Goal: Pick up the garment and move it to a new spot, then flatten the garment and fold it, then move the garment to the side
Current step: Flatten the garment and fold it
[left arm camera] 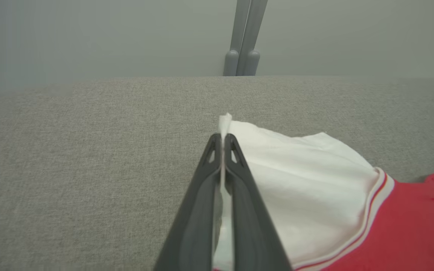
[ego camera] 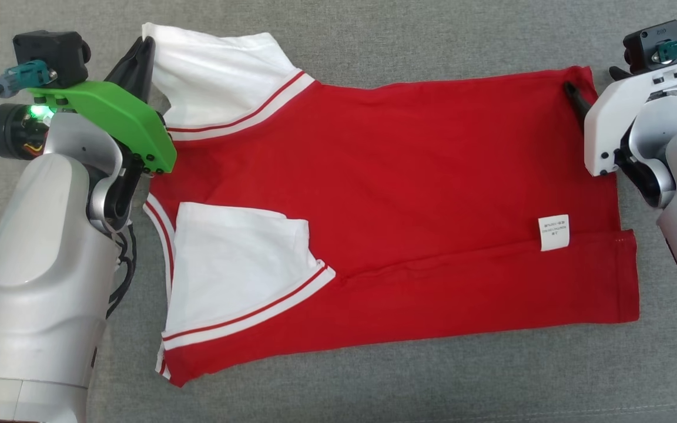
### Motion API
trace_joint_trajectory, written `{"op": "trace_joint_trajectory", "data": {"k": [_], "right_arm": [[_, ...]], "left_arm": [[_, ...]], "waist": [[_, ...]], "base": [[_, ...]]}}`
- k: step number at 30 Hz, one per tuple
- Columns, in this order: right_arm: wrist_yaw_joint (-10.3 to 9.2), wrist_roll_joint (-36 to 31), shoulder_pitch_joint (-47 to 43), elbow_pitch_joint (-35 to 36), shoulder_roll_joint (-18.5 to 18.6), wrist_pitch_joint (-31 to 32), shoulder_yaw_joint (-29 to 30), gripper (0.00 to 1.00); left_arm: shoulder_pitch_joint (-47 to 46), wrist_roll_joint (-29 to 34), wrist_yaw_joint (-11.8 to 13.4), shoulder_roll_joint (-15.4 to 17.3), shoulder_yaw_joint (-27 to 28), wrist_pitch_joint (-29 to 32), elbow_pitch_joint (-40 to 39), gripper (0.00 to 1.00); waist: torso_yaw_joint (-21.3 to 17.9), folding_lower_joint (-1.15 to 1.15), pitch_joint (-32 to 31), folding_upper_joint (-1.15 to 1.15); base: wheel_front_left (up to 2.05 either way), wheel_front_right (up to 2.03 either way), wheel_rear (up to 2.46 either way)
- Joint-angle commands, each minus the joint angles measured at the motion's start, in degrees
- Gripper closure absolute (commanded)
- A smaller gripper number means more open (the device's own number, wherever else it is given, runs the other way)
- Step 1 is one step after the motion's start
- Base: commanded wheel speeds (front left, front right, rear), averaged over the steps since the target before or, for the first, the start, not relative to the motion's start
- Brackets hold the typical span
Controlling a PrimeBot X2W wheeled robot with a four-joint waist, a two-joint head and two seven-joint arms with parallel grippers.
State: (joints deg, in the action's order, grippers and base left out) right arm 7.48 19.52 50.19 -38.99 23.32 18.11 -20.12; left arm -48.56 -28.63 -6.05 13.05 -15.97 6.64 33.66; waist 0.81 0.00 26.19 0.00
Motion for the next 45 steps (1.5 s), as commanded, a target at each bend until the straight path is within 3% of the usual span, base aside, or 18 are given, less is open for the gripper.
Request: {"op": "trace_joint_trajectory", "data": {"k": [1, 3, 5, 7, 9, 10, 11, 20, 29, 37, 45], "right_arm": [[0.02, 0.6, 0.6, -1.0, 0.1, 0.4, -0.8, 0.0], [0.02, 1.1, 1.2, -2.0, 0.3, 0.0, -1.8, 0.0], [0.02, 1.5, 1.8, -2.9, 0.3, -0.3, -3.0, 0.13], [0.01, 2.1, 2.2, -4.2, 0.2, -0.2, -4.0, 0.53], [-0.05, 2.9, 2.6, -5.2, 0.3, -0.8, -4.6, 0.78], [-0.05, 3.1, 2.9, -5.6, 0.3, -1.4, -4.9, 0.96], [-0.05, 3.2, 3.2, -5.8, 0.4, -1.8, -5.1, 1.0], [-0.04, 7.5, 1.0, -4.6, 0.9, -12.8, -7.6, 1.0], [-0.04, 14.6, -10.2, 1.6, 5.0, -22.9, -7.3, 1.0], [-0.04, 16.9, -20.6, 7.8, 5.9, -26.4, -4.6, 1.0], [-0.04, 14.9, -28.4, 13.0, 5.1, -26.6, -0.5, 1.0]], "left_arm": [[0.7, -0.5, 0.2, -0.1, 0.0, -0.2, -0.3, 1.0], [0.8, -0.6, 0.2, 0.0, 0.0, -0.3, -0.5, 1.0], [1.0, -0.6, 0.2, 0.0, -0.1, -0.6, -0.7, 1.0], [1.3, -0.8, 0.2, 0.1, -0.1, -0.7, -0.9, 1.0], [1.7, -1.0, 0.2, 0.2, -0.1, -1.0, -1.4, 1.0], [2.0, -1.2, 0.1, 0.4, -0.1, -1.3, -1.9, 1.0], [2.3, -1.3, 0.1, 0.5, 0.0, -1.5, -2.3, 1.0], [11.0, -3.7, 0.2, 0.6, 1.9, -6.6, -10.4, 1.0], [28.1, -4.0, 3.0, 0.8, 1.2, -9.6, -25.8, 1.0], [41.7, -5.3, 6.1, -0.5, -0.1, -9.6, -34.9, 1.0], [48.9, -6.9, 7.4, -1.7, -0.4, -10.6, -33.5, 1.0]], "waist": [[0.3, 0.0, 0.2, 0.0], [0.3, 0.0, 0.2, 0.0], [0.3, 0.0, 0.2, 0.0], [0.4, 0.0, 0.2, 0.0], [0.5, 0.0, 0.2, 0.0], [0.6, 0.0, 0.1, 0.0], [0.6, 0.0, 0.0, 0.0], [0.5, 0.0, -3.7, 0.0], [1.2, 0.0, -9.4, 0.0], [1.0, 0.0, -12.6, 0.0], [0.3, 0.0, -14.0, 0.0]], "base": [[0.0, 0.0, 0.0], [0.0, 0.0, 0.0], [0.0, 0.0, 0.0], [0.0, 0.0, 0.0], [0.0, 0.0, 0.0], [0.0, 0.0, 0.0], [0.0, 0.0, 0.0], [0.0, 0.0, 0.0], [0.0, 0.0, 0.0], [0.0, 0.0, 0.0], [0.0, 0.0, 0.0]]}}
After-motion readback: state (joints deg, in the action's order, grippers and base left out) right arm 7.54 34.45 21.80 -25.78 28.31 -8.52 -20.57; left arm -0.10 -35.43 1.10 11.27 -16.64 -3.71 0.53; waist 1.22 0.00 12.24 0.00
